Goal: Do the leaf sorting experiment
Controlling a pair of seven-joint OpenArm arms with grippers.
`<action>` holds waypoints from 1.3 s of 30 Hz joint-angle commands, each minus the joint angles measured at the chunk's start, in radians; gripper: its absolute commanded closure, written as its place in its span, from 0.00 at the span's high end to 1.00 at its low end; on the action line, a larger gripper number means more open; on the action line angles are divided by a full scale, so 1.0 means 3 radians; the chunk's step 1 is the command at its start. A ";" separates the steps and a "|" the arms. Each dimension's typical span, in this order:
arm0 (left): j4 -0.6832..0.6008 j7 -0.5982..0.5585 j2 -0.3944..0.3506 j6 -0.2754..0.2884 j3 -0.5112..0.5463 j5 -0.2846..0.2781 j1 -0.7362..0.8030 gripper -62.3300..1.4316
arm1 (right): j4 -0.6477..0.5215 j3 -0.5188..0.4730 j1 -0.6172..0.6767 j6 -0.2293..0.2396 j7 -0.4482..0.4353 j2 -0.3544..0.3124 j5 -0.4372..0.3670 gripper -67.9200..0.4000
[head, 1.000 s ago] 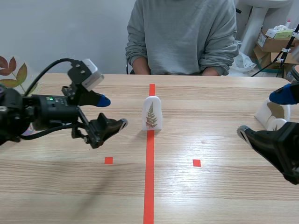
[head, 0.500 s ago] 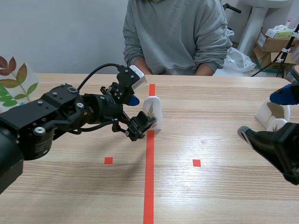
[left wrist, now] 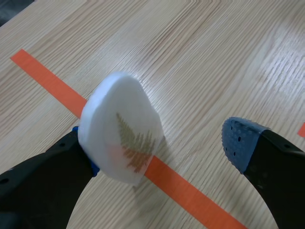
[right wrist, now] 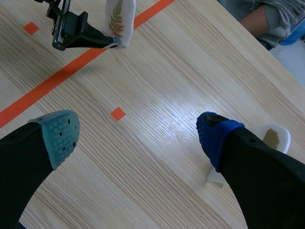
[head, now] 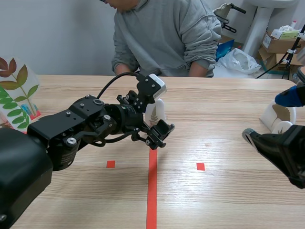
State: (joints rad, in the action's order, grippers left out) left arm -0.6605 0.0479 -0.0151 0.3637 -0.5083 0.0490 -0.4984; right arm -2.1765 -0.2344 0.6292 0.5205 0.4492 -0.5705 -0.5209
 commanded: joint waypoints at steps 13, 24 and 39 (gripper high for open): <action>-0.0061 -0.0036 0.0058 -0.0047 0.0006 -0.0010 -0.0056 0.60 | -0.0041 -0.0022 -0.0039 -0.0009 -0.0034 0.0177 0.0004 0.74; -0.0061 -0.0047 0.0058 -0.0046 0.0006 -0.0010 -0.0056 0.22 | -0.0041 -0.0022 -0.0039 -0.0009 -0.0033 0.0177 0.0092 0.74; -0.0371 0.0019 -0.0013 -0.0033 0.0137 -0.0080 0.0076 0.10 | -0.0041 -0.0022 -0.0050 -0.0010 -0.0050 0.0175 0.0086 0.74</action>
State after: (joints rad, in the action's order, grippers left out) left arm -0.7124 0.0586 -0.0097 0.3519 -0.4835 0.0448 -0.4751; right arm -2.1765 -0.2344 0.6289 0.5205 0.4458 -0.5098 -0.4870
